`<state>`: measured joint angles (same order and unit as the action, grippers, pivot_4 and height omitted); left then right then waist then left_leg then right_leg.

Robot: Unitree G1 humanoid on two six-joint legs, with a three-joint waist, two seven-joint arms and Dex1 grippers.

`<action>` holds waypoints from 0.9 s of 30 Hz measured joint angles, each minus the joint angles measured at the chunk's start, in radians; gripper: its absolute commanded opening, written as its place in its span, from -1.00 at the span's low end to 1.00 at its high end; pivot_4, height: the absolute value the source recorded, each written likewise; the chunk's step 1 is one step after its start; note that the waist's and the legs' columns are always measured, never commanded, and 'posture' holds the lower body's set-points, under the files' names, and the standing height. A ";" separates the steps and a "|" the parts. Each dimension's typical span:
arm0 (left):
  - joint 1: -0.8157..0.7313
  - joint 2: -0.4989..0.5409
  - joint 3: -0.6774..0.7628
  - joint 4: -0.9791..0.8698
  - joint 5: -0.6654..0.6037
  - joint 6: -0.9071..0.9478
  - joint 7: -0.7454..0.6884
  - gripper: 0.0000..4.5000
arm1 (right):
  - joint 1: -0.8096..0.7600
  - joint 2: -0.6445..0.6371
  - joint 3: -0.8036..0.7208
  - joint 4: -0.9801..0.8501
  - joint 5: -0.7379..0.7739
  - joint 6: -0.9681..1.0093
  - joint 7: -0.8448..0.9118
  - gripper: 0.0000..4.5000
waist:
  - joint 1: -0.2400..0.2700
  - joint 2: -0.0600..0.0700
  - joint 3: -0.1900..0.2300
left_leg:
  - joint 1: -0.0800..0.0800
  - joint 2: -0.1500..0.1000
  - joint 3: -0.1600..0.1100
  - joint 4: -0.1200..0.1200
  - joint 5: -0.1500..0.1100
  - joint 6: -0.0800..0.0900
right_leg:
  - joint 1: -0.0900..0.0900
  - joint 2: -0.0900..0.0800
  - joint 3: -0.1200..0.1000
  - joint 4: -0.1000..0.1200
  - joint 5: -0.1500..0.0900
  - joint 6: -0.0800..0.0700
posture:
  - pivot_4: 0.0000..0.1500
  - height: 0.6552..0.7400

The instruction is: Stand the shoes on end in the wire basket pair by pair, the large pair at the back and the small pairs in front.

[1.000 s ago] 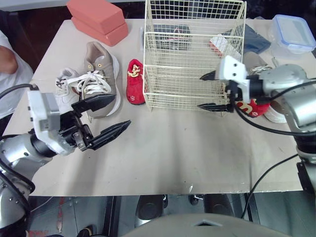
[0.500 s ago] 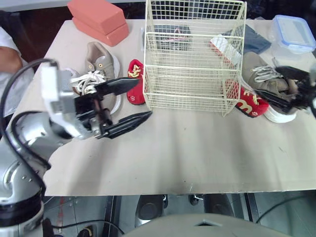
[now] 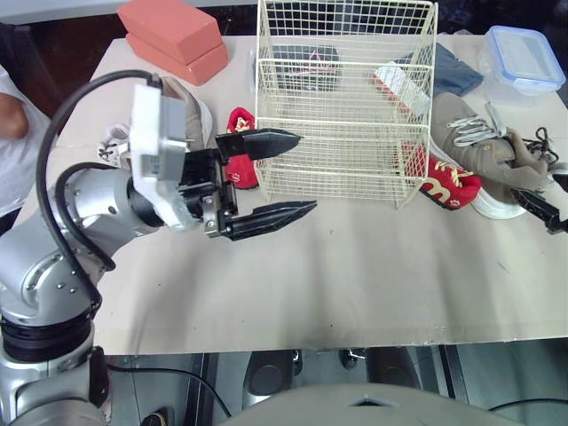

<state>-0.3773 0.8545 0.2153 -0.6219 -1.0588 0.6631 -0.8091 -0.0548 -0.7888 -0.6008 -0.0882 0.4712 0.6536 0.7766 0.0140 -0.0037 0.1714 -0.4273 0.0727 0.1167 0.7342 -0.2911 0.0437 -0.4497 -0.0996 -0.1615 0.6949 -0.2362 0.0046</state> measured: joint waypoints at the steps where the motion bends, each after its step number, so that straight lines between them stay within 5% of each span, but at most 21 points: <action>1: 0.000 0.004 -0.006 -0.002 0.005 0.006 0.008 1.00 | -0.002 0.000 0.002 0.007 0.001 -0.001 0.000 0.99 | 0.000 0.000 0.000 | 0.000 0.000 0.000 0.000 0.000 0.000 | 0.000 0.000 0.000 0.000 0.000 0.000 | 1.00 -0.27; 12: -0.013 0.006 -0.026 -0.023 -0.032 0.087 0.097 1.00 | -0.111 0.007 0.089 0.118 0.023 -0.027 0.004 0.99 | 0.000 0.000 0.000 | 0.000 0.000 0.000 0.000 0.000 0.000 | 0.000 0.000 0.000 0.000 0.000 0.000 | 1.00 -0.27; 15: -0.019 0.006 -0.028 -0.024 -0.040 0.095 0.105 1.00 | -0.116 0.007 0.103 0.137 0.021 -0.035 0.006 0.69 | -0.002 0.000 0.000 | 0.001 0.000 0.001 0.000 0.000 0.000 | 0.000 0.000 0.001 0.000 0.000 0.000 | 1.00 -0.27; 23: -0.027 0.004 -0.036 -0.024 -0.030 0.094 0.092 1.00 | -0.110 0.003 0.113 0.140 0.022 -0.075 0.020 -0.82 | -0.003 -0.001 0.000 | 0.009 0.000 0.002 -0.001 0.000 -0.001 | 0.004 0.004 0.009 0.001 0.000 0.000 | 1.00 -0.27; 27: -0.035 -0.001 -0.058 -0.015 -0.011 0.089 0.070 1.00 | -0.095 0.013 0.116 0.136 0.014 -0.123 0.017 -0.98 | -0.001 -0.001 0.000 | 0.009 0.000 0.003 -0.002 0.000 -0.001 | 0.003 0.004 0.010 0.001 0.000 0.000 | 1.00 -0.27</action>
<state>-0.4120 0.8537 0.1577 -0.6365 -1.0701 0.7516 -0.7393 -0.1496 -0.7759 -0.4851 0.0483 0.4851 0.5306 0.7940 0.0129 -0.0050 0.1712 -0.4181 0.0731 0.1198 0.7322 -0.2913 0.0429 -0.4462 -0.0953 -0.1517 0.6958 -0.2362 0.0047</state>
